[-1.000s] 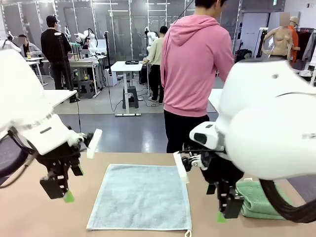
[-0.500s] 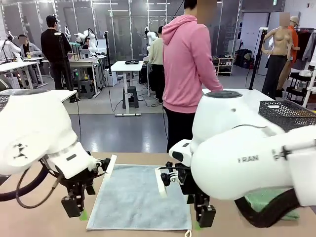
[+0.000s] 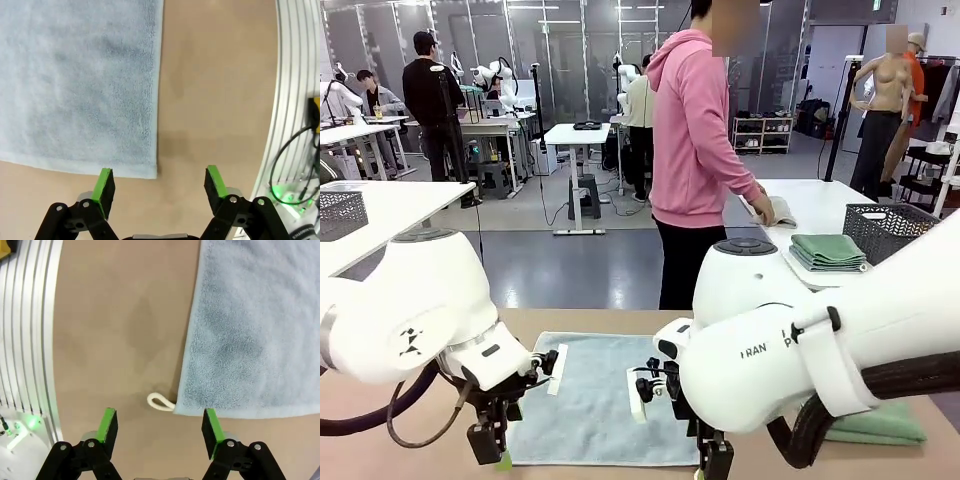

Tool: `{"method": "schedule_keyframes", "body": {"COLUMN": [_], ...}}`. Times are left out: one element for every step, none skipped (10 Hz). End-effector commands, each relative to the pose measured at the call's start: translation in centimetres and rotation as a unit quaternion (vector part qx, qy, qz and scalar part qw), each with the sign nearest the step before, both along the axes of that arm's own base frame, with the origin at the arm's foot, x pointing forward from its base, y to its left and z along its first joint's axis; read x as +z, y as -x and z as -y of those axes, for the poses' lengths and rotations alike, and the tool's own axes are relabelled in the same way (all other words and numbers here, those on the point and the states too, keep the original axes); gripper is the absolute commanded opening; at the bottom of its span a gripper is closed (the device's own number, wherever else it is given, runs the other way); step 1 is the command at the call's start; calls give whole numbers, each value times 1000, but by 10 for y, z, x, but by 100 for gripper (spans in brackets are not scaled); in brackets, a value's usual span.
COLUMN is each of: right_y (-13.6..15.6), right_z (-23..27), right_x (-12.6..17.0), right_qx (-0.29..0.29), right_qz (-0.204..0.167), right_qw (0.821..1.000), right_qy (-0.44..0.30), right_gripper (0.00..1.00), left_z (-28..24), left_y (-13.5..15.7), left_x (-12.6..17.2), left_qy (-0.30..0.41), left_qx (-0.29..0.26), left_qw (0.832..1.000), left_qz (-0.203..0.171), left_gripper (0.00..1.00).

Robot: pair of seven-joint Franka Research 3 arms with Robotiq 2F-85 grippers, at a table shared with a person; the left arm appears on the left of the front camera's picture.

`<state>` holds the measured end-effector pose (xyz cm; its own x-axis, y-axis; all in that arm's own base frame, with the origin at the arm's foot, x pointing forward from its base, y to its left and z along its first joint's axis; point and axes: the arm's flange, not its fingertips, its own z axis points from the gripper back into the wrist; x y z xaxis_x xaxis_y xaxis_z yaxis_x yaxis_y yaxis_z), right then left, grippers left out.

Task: Fold the towels and place them in the basket.
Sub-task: When a person lays out a Towel with hook on the table, fold it in half twice.

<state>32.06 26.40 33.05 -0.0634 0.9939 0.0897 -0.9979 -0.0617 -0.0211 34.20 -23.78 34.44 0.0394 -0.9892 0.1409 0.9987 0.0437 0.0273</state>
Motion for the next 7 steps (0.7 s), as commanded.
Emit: {"method": "schedule_keyframes", "body": {"right_y": [-4, -6, -9, -11, -13, -15, -17], "right_z": [1, 0, -1, -2, -2, -2, -3], "right_x": [-11, -14, -17, -21, -22, -24, -25], "right_qx": [-24, -27, -35, -38, -41, -42, -44], "right_qz": [10, 12, 15, 12, 15, 16, 15], "right_qw": [1000, 1000, 999, 999, 999, 999, 999], "right_qy": [-5, -1, 3, 6, 4, 5, 6], "right_gripper": [85, 85, 85, 85, 85, 85, 85], "left_z": [-7, -6, -7, -8, -9, -11, -13], "left_y": [8, 7, 5, 3, 1, -3, -6], "left_x": [-15, -18, -24, -31, -37, -43, -48], "left_qy": [15, 12, -1, -7, -14, -17, -18], "left_qx": [-5, -8, 2, 3, 4, 5, 6], "left_qw": [1000, 1000, 1000, 1000, 1000, 1000, 1000], "left_qz": [4, 4, 5, 0, 5, 7, 5], "left_gripper": [91, 91, 91, 91, 91, 91, 91]}}
